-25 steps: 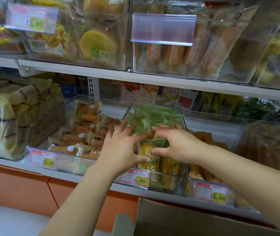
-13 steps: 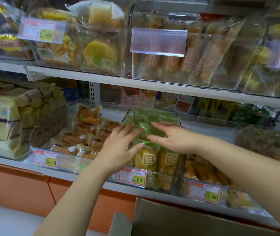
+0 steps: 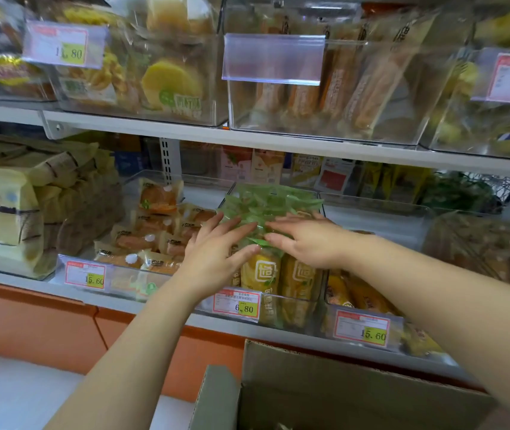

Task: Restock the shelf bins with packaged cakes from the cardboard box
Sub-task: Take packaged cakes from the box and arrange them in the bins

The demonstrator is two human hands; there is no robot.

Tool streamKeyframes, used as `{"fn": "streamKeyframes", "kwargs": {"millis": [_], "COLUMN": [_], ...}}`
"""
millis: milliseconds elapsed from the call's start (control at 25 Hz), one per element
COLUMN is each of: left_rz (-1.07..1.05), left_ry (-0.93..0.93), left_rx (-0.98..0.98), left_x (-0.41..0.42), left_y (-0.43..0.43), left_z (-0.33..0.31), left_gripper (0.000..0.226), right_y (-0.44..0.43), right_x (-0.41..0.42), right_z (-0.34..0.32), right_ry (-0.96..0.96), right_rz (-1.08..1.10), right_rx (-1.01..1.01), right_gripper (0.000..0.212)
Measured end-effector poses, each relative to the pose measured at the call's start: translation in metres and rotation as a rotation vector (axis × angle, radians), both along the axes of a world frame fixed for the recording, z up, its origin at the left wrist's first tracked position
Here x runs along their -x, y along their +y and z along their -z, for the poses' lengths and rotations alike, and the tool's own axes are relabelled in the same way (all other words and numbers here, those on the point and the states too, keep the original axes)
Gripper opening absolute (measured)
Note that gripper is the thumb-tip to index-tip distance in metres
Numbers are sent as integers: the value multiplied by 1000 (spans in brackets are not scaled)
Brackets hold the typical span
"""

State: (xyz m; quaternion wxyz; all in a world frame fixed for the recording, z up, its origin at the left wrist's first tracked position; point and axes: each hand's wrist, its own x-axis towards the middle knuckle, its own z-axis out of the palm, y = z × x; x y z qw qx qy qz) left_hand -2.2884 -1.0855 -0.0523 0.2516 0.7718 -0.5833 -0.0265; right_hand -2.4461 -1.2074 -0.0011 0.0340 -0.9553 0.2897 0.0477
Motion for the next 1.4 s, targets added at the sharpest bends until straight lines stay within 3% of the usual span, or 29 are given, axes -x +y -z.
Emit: {"fn": "streamKeyframes", "kwargs": {"millis": [80,160,240,320,360,440,560,640,800,920,1040,1240,1400], "left_rz": [-12,-49,-2,141,225,391,505,494,335,92,-53,-214,-73], "left_ry": [28,-81,-198,-187,-157,-92,-79,-69,182,352,402,443,362], "left_rx": [37,81,255,424,412,189,-247,-494,-747,-679,-655,-624,-526], "left_x": [3,16,45,84,104,146,182,191,204,206,211,217,221], "left_y": [8,16,29,43,49,58,76,98,131,120,105,82,68], "left_z": [-1,-1,-6,-5,3,37,123,179,241,254,264,269,264], "left_gripper": [50,51,50,43,39,37,37,39,56,62,60,58,43], "right_y": [5,17,35,53,61,67,64,65,64,68,70,73,67], "right_x": [19,46,85,133,155,196,231,249,275,274,265,260,270], "right_z": [-1,-4,-7,8,25,74,155,206,275,299,303,295,282], "right_ry": [-78,-387,-764,-956,-955,-746,-16,201,173,298,337,4,-154], "right_rz": [-9,3,78,173,211,287,321,413,630,615,548,602,726], "right_rx": [6,-71,-143,-179,-200,-305,-513,-590,-597,-441,-319,-461,-574], "right_gripper": [57,51,43,31,26,20,31,45,63,70,60,44,45]}}
